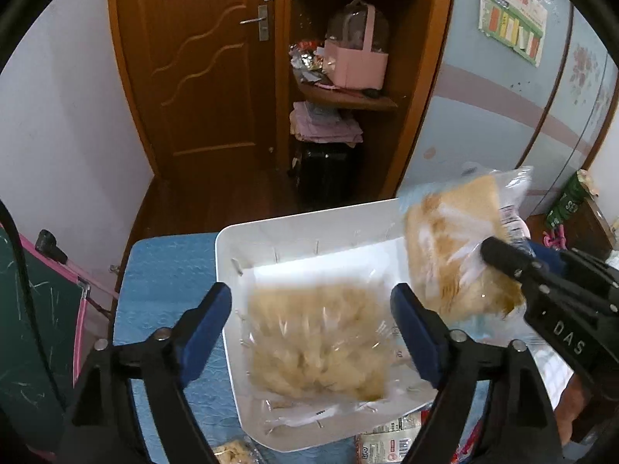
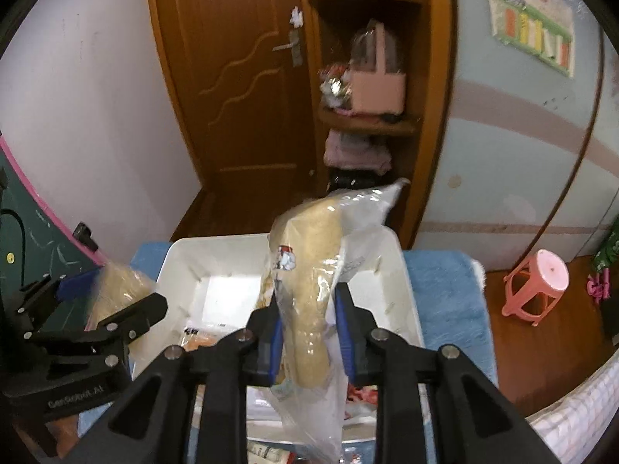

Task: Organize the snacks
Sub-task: 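Lower both bags into the white bin and open both tools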

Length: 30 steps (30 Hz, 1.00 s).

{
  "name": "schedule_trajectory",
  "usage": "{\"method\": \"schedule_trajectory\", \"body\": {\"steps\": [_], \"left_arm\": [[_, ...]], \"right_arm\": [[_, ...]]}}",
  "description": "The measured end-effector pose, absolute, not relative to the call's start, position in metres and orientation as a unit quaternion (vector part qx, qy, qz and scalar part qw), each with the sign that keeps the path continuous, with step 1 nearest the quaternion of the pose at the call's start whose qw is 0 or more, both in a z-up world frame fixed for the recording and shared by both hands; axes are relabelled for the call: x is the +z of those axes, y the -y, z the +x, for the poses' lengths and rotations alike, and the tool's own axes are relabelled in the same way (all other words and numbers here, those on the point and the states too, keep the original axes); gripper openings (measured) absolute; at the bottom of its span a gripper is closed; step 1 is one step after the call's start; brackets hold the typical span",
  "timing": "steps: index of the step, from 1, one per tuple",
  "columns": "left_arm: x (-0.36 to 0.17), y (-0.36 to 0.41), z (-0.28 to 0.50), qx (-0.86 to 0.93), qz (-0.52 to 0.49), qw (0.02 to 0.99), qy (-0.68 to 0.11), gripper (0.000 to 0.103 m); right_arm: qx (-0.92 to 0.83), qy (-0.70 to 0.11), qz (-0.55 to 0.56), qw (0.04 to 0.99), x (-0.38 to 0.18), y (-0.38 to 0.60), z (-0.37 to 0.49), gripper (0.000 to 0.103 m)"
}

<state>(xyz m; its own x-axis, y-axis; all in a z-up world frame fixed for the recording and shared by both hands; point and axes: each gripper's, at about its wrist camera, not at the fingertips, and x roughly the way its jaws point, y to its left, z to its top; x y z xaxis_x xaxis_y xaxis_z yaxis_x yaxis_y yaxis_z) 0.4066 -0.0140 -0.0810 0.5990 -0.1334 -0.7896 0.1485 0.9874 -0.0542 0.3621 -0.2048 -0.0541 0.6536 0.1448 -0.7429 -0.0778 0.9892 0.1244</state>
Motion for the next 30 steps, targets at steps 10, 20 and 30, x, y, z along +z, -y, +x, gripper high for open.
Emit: {"method": "schedule_trajectory", "body": {"steps": [10,20,30], "left_arm": [[-0.071,-0.005,0.392,-0.093,-0.017,0.893,-0.441,0.084],[-0.049,-0.028,0.347,-0.095,-0.012,0.897,-0.432,0.084],[-0.012,-0.038,0.284,-0.11,-0.001,0.902,-0.417,0.084]], "right_arm": [[0.055,-0.377,0.035,0.924,-0.033,0.197,0.346,0.047],[0.073,-0.35,0.007,0.934,0.002,0.182,0.3,0.047],[0.097,-0.339,-0.022,0.936,0.027,0.165,0.241,0.047]]}}
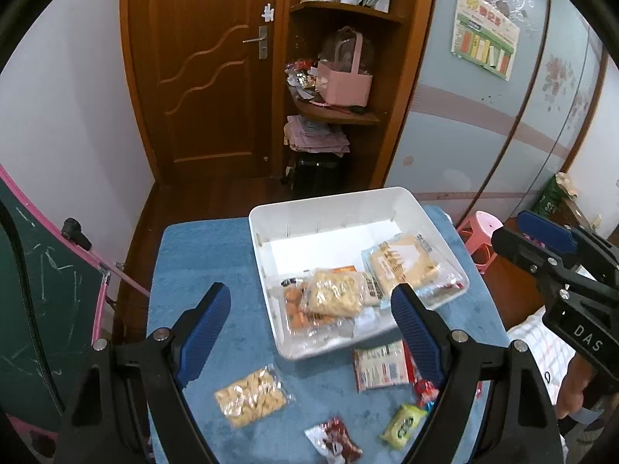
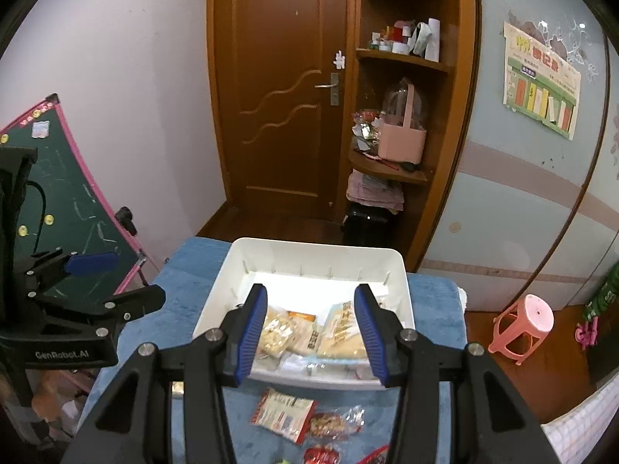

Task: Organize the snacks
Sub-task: 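Lower both bags into the white bin and open both tools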

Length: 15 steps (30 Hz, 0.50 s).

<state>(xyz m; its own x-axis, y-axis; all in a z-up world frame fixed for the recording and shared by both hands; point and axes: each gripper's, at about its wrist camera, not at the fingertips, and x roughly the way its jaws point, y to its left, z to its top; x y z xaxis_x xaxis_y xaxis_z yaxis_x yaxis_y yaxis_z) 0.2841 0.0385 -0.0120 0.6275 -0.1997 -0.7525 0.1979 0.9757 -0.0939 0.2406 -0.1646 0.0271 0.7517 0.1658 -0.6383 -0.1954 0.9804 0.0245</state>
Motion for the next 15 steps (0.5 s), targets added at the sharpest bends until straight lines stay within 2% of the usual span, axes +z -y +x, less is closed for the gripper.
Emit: {"method": "schedule_trajectory", "body": {"steps": [5,8,15], "left_arm": [[0.001,-0.041,0.245,-0.128,0.003,0.901,-0.416,0.084],[0.006,-0.04,0.226,-0.137,0.001,0.9,-0.413,0.084],[0.005,-0.036,0.187,-0.152,-0.008,0.9,-0.409,0.084]], "right_arm": [[0.123,-0.333,-0.007,0.935,0.037,0.165,0.203,0.048],[0.128,-0.335,-0.011,0.934,0.035,0.163,0.181,0.053],[0.134,-0.347,-0.018,0.928,0.021,0.163,0.139,0.053]]}}
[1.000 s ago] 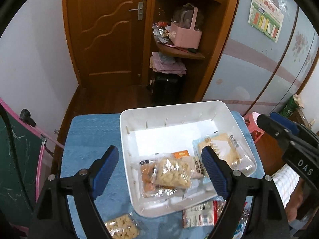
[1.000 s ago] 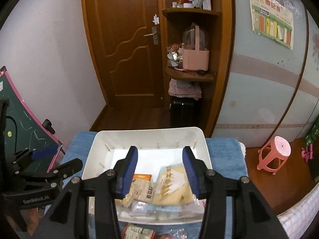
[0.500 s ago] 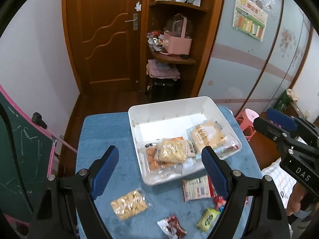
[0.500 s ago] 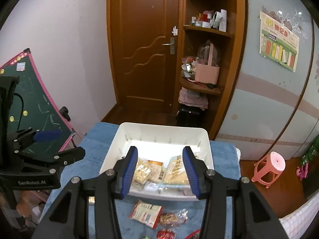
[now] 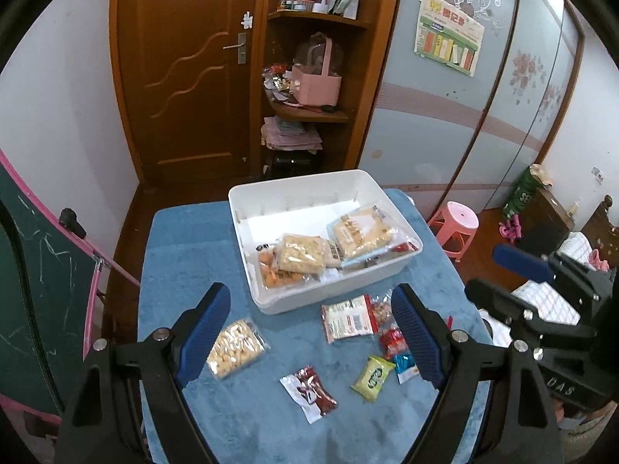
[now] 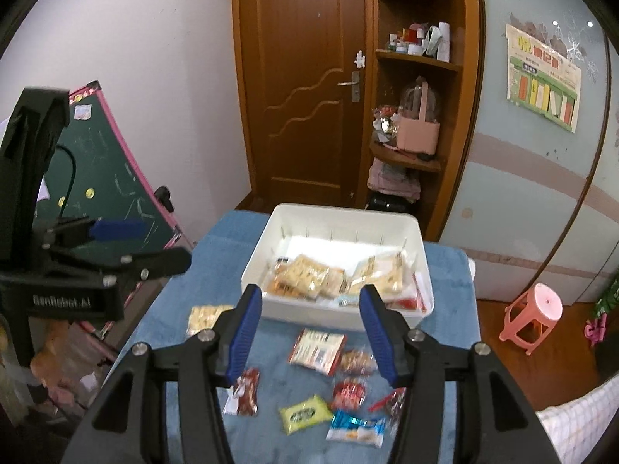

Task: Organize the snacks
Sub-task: 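Move both tools back over the remaining snacks on the table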

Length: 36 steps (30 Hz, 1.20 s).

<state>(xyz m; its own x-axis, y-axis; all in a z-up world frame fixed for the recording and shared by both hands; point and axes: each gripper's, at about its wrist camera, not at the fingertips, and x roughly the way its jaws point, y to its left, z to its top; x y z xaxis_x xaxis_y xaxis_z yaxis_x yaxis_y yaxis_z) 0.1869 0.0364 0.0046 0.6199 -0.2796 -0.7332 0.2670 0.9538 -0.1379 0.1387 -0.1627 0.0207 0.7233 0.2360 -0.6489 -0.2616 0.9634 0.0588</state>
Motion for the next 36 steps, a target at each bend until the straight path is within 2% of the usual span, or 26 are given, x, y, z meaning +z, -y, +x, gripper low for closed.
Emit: {"method": "schedule_trajectory", "body": {"steps": [8,21,28,36], "left_arm": [[-0.045,-0.033,0.164,-0.138,-0.04,0.887,-0.44,0.085],[-0.189,-0.028,0.158,-0.056,-0.088,0.842,-0.53,0.085],[-0.222,-0.029,0.16,-0.046,-0.095,0.826,-0.554,0.085],[-0.244,-0.019,0.167,-0.054,-0.087,0.813,-0.573,0.085]], "right_arm": [[0.096,-0.392,0.046,0.914,-0.036,0.179,0.116,0.053],[0.06,-0.509,0.215,0.831,-0.159,0.197,0.119,0.053],[0.073,-0.57,0.264,0.774,-0.208,0.184,0.131,0.053],[0.065,-0.602,0.292,0.741,-0.235,0.178,0.142,0.053]]}}
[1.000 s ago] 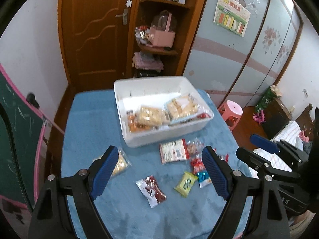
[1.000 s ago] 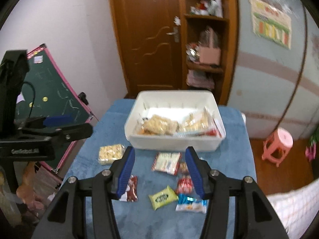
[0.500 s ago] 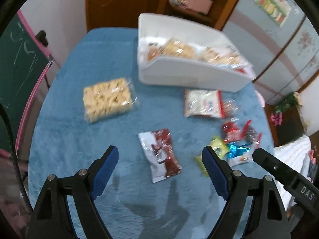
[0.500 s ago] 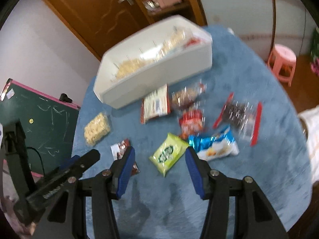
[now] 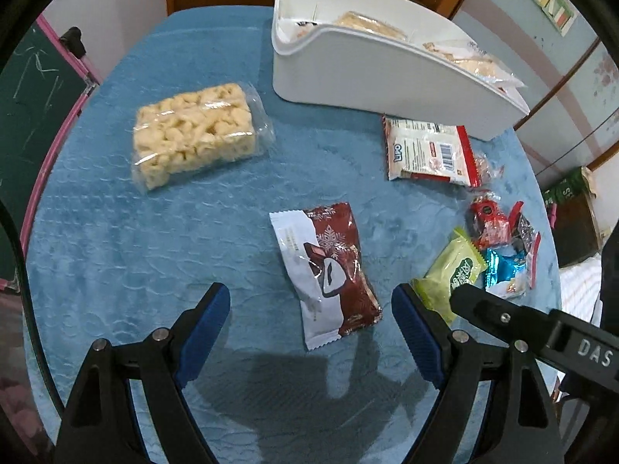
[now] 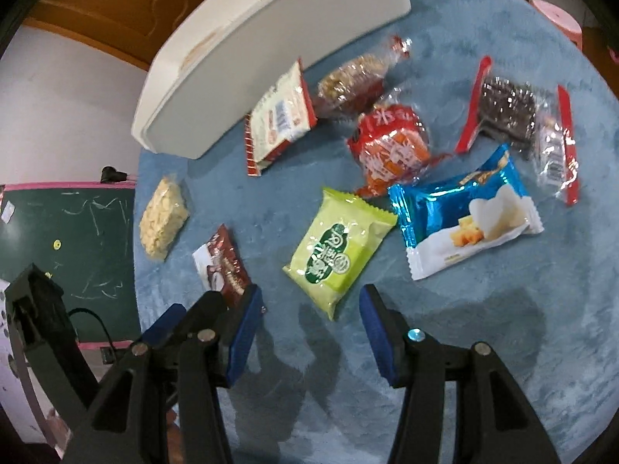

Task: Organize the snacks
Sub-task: 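Move both tools back over the remaining snacks on the table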

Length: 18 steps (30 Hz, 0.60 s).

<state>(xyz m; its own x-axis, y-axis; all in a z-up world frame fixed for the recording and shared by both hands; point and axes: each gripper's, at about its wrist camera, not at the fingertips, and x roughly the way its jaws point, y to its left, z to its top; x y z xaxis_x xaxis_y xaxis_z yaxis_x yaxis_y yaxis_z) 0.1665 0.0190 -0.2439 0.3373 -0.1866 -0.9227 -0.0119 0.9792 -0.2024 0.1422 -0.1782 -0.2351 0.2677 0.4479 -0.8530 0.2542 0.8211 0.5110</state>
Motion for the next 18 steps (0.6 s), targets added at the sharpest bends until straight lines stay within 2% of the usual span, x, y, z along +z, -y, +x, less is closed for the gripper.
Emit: {"method": "schedule_trajectory", "body": {"steps": [6,18], "left_arm": [[-0.256,-0.016,0.173,-0.056,-0.087,0.806,-0.583,0.085],[-0.263,-0.005,0.179,-0.046,-0.028,0.813,-0.58,0.085]], "right_arm": [[0.043,-0.601,0.274,0.749,-0.242,0.173,0.154,0.053],[0.014,-0.59,0.12,0.798,-0.239,0.119,0.174,0.053]]}}
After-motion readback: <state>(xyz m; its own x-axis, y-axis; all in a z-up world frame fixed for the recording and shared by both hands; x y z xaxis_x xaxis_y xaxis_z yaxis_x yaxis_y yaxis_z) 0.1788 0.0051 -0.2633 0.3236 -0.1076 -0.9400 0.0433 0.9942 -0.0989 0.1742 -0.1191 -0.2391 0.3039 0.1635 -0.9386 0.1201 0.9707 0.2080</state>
